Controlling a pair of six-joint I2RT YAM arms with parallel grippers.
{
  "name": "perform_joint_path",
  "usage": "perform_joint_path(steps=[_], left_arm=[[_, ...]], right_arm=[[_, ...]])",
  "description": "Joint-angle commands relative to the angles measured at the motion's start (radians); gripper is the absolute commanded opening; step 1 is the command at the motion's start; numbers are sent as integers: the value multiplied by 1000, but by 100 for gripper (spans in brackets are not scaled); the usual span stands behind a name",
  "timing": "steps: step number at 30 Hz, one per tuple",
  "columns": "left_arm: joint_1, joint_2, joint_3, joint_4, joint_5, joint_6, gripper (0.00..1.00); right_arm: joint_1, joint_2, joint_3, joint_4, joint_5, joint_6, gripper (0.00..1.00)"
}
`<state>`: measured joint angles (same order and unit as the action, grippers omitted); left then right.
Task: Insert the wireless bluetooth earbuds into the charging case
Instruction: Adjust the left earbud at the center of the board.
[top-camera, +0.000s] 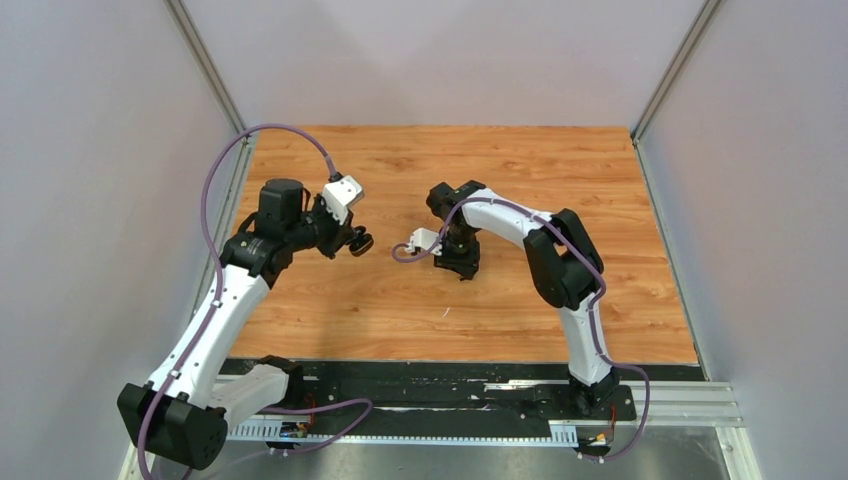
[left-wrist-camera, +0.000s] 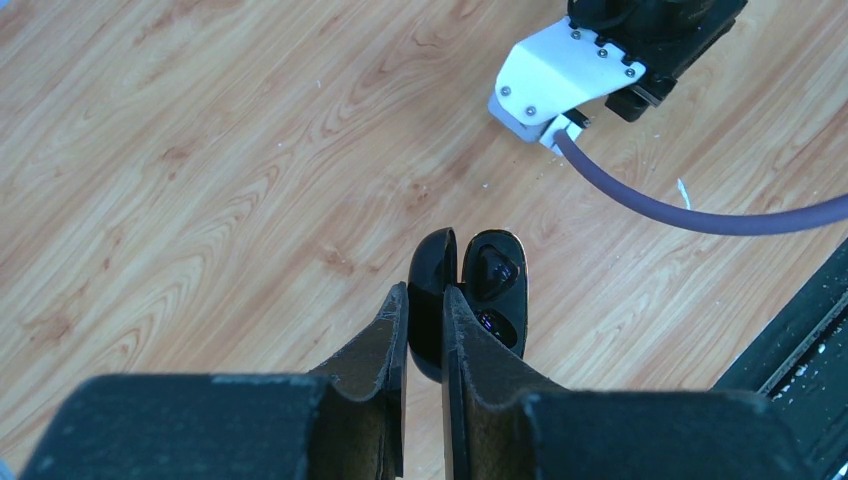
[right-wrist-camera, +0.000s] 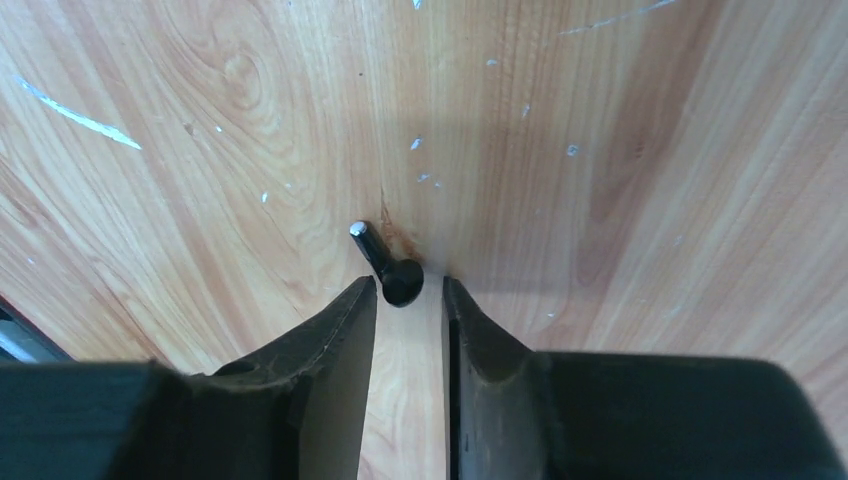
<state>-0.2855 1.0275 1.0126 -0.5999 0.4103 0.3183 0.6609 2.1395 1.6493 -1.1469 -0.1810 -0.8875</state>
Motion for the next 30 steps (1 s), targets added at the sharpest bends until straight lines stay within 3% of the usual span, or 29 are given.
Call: perform_joint_path(steps=[1,8,13,15,17,23,30], left_arm=[[14,-19,16,45,19,-29,0],[17,-6,24,64,31,-36,0],[17,10,31,75,36,-60,0],[17,14,35,68,37,-73,0],[17,18,40,57,35,-76,0],[17,20,38,43,20,-75,0],[22,26,34,43,21,-88,0]], right_arm=[[14,-14,74,-7,46,-87,33],[9,-59,226,-104,20,69,42],[-75,-23,321,-173,-54,551,41],[-102,-33,229,-141,-68,687,40],[-111,-51,165,-99,-63,733,38],[-127,46,211,-104,-41,872,27],[-126,106,235,-93,-56,957,27]])
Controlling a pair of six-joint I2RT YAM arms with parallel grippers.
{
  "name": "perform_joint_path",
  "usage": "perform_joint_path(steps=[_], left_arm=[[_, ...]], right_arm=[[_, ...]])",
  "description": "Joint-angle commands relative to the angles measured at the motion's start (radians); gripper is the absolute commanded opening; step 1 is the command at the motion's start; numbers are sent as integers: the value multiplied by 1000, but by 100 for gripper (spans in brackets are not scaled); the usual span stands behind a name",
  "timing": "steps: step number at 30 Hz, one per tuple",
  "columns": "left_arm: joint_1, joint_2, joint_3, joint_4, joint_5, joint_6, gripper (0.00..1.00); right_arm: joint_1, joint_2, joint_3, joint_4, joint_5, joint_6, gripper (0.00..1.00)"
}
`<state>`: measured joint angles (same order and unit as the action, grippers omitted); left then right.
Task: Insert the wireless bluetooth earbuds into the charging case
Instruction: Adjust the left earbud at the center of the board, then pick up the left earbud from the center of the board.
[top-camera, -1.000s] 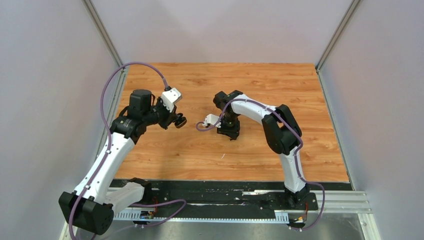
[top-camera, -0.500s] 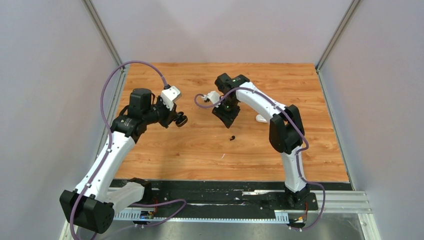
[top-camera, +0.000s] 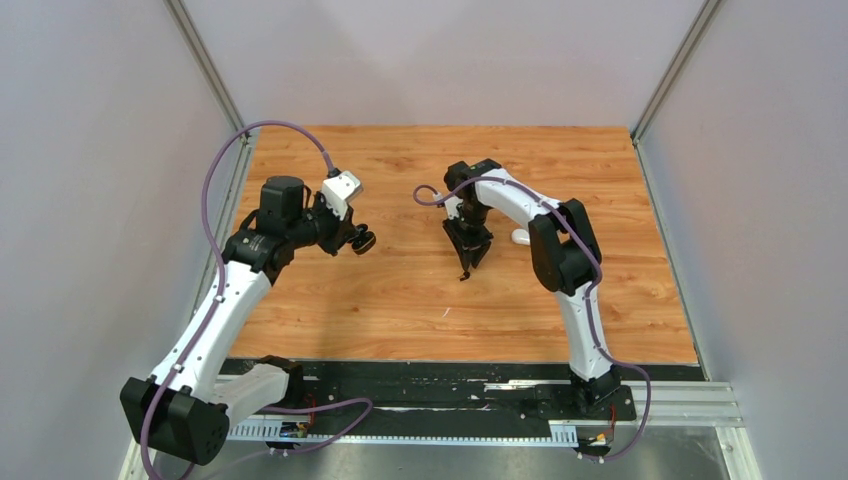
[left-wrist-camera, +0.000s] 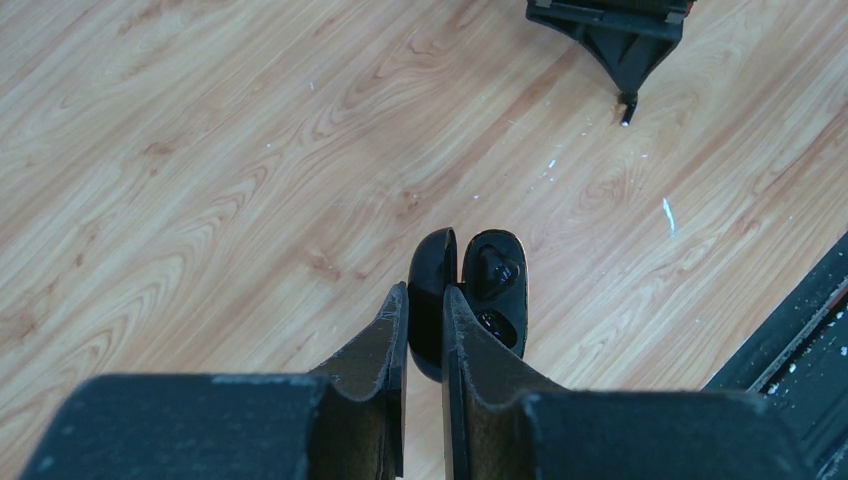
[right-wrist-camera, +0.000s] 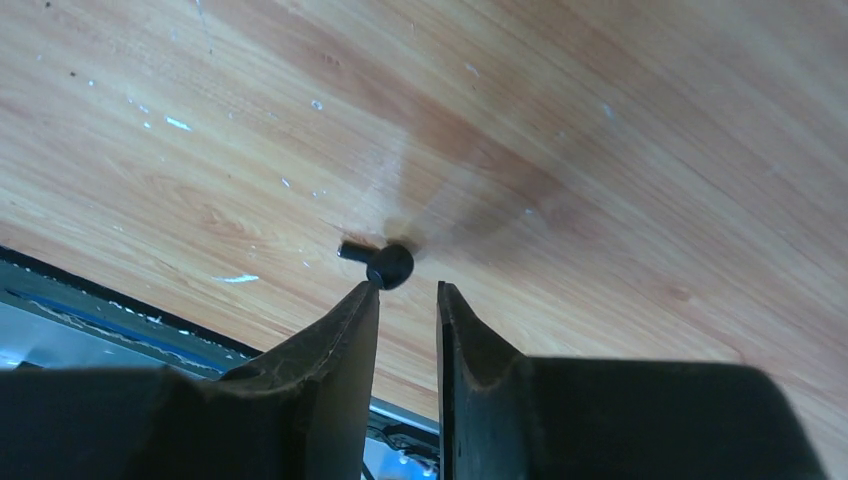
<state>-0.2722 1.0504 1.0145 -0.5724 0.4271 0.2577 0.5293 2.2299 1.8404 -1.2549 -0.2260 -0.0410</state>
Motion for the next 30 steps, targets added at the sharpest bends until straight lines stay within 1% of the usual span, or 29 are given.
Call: perform_joint_path(steps=[1,4,9,17,25,30], left_arm=[[10,5,36,13,5,-28,0],[12,13,42,12,6,-27,0],[17,20,45,15,8,-33,0],[24,21,47,11,6,-28,0],[28,20,42,12,6,-27,0],[28,18,38,10,5,-24,0]], right_arm=[[7,16,40,14,-26,113,29],[8,17,29,14,-61,121,35],[9,35,28,14,-57,129,35],[11,51,-17,2,-61,137,32],[17,77,-1,-1,-54,138,28],[17,85,4,-1,-40,140,28]])
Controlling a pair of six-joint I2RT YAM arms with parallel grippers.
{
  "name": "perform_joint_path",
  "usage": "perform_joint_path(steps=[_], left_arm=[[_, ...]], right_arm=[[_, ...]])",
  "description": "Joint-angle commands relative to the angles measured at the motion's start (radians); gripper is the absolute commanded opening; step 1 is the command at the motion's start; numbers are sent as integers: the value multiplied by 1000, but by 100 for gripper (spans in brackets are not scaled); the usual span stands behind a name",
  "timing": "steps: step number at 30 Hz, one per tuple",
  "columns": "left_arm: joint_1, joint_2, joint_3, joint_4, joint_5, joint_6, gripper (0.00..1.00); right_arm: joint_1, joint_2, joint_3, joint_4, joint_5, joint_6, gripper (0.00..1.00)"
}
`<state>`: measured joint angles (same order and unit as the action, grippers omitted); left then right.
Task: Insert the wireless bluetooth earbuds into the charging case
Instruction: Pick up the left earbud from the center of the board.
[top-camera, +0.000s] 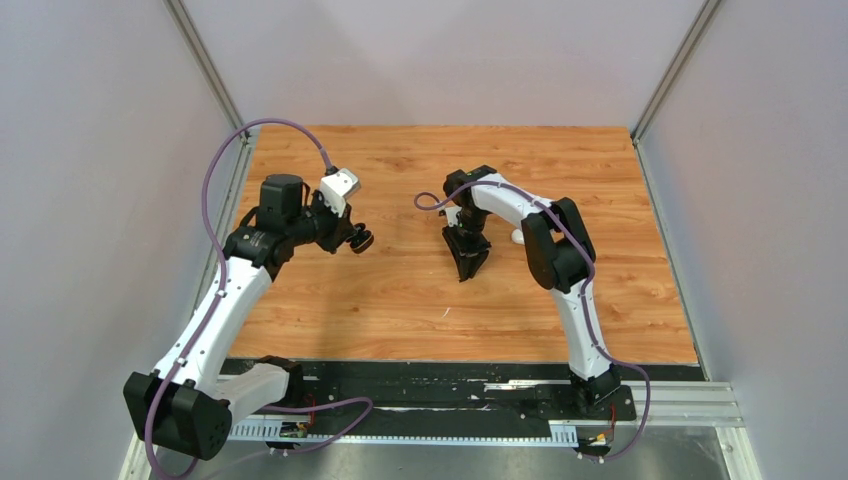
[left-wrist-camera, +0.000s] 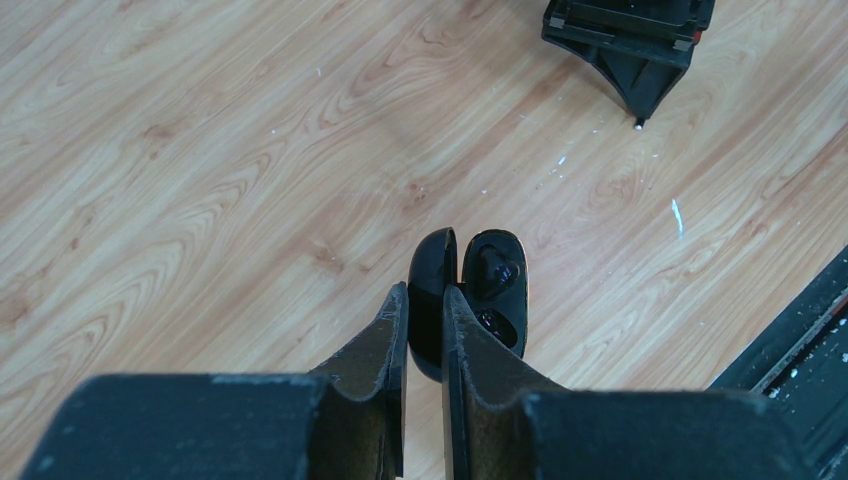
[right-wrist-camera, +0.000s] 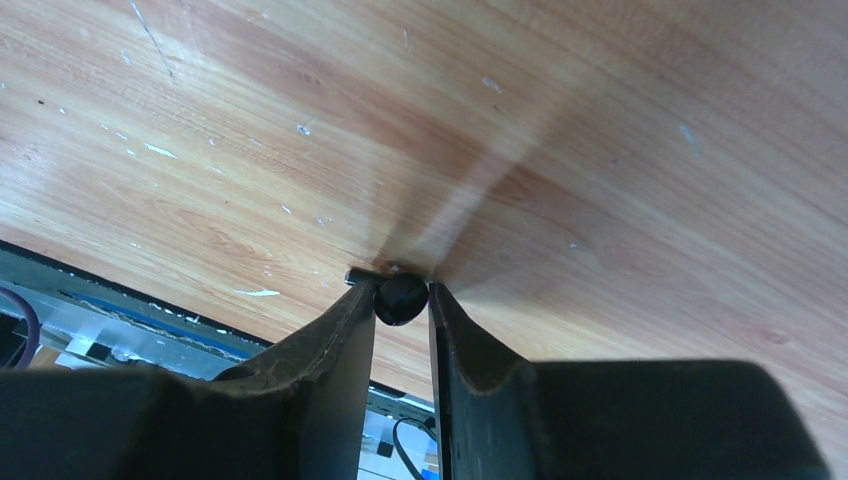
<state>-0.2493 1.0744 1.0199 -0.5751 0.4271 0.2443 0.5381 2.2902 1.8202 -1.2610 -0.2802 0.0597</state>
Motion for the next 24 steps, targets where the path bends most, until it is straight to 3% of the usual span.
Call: perform_joint_path(steps=[1,4,24], left_arm=[[7,-6,33,13,5,-11,0],[8,-5,31,16,6,-12,0],[8,8,29,26,16,-20,0]], right_arm=[[8,27,27,5,17,40,28],[7,29,36,2,28,47,33],[-1,48,73,8,49,54,32]])
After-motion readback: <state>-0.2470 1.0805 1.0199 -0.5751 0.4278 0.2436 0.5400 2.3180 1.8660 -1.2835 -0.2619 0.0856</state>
